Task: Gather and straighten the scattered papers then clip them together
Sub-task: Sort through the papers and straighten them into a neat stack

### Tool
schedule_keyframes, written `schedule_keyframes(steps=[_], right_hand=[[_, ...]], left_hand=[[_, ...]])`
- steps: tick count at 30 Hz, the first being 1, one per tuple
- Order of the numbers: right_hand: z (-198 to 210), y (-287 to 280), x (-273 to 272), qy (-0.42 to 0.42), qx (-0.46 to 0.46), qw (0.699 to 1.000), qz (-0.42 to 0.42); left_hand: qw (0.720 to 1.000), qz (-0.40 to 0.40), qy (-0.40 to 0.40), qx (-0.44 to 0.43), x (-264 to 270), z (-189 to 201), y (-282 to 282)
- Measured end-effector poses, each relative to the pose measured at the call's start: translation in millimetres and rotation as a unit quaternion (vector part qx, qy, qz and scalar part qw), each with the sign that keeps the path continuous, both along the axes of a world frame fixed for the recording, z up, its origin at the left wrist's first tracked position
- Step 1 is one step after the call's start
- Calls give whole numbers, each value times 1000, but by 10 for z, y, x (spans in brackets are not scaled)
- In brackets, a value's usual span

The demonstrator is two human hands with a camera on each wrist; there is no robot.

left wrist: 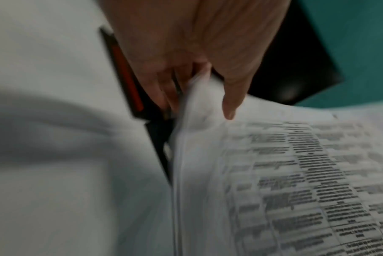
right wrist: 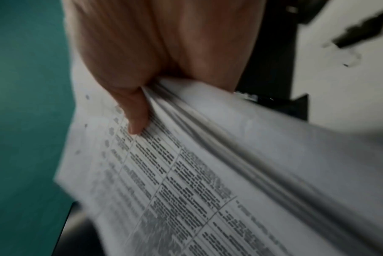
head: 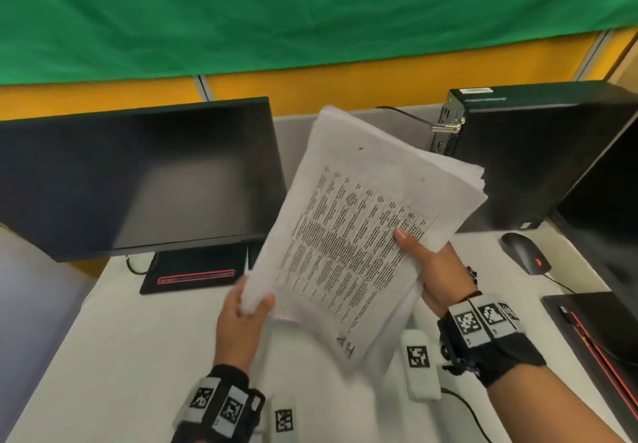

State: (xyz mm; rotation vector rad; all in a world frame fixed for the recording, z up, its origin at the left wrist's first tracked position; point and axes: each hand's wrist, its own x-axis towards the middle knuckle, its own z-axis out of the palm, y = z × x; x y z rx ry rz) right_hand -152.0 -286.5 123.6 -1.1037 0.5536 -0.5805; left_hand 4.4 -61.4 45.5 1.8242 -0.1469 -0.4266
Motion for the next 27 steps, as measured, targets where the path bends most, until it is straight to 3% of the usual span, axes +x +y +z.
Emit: schedule_keyframes(steps=[2,5,9,11,18,22,27], right_hand=[[108,30,-29,36,-103,994,12],[181,139,7,89,-226,967,72],[158,278,77,62,-245,965,77],[120,276,89,31,-225,973,49],[-275,182,28,120,-175,976,39],[-313,183,15,74,-163,982,-56],[-323,344,137,54,-167,982,-76]], left_hand=[[992,11,-129,4,129,248,-1],[972,-111,-205,-41,327,658,-151],[976,-126,-96,-151,291,890,-300],[975,-114,-86,-171,259,872,-297],[985,-157,-48,-54,101,416,-205],[986,-157,-39,-44,146,368,-197],[981,-192,-34,-21,129,468,-290]])
